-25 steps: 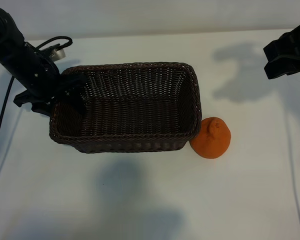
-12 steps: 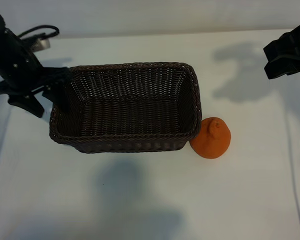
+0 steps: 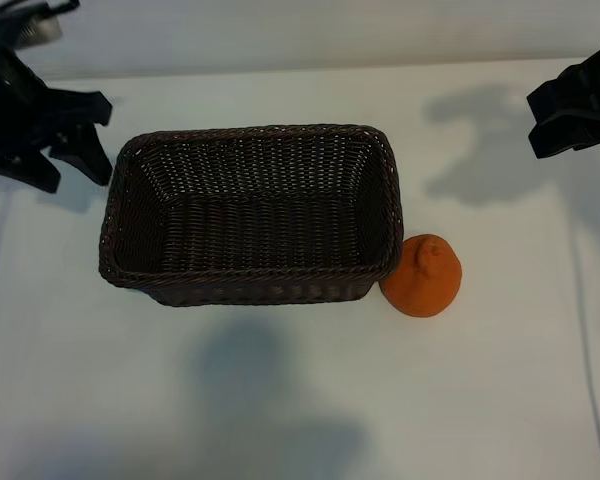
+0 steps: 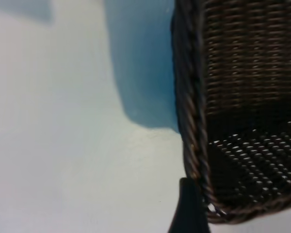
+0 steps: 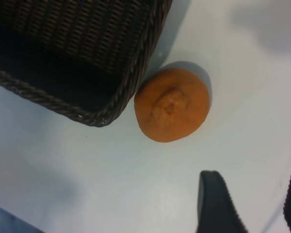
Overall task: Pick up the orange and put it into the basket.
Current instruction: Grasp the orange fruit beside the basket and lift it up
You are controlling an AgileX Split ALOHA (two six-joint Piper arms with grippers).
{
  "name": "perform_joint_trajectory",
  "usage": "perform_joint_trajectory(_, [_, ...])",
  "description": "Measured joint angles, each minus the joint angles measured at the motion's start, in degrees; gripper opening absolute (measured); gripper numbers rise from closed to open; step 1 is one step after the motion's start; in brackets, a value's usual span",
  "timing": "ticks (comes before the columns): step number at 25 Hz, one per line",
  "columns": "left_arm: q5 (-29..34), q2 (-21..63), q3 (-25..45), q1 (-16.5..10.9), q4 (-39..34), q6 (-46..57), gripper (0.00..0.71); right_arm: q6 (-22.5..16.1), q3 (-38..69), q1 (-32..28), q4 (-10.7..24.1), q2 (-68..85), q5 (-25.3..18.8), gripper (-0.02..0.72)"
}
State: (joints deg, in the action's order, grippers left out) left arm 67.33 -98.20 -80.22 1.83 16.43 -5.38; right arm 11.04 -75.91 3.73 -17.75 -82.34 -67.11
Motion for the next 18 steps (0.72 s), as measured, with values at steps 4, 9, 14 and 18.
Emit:
perform_joint_trajectory(4, [0.0, 2.56, 0.0, 0.0, 0.14, -0.42, 0.579, 0.0, 0.0, 0.0, 0.0, 0.0, 0.0, 0.364])
perform_joint_trajectory(9, [0.0, 4.47, 0.0, 0.0, 3.78, -3.14, 0.579, 0.0, 0.0, 0.0, 0.0, 0.0, 0.0, 0.364])
perform_joint_trajectory(14, [0.0, 6.92, 0.0, 0.0, 7.78, -7.15, 0.579, 0.0, 0.0, 0.0, 0.0, 0.0, 0.0, 0.364])
perform_joint_trajectory(18, [0.0, 7.53, 0.0, 0.0, 8.44, -7.51, 0.579, 0.0, 0.0, 0.0, 0.0, 0.0, 0.0, 0.364])
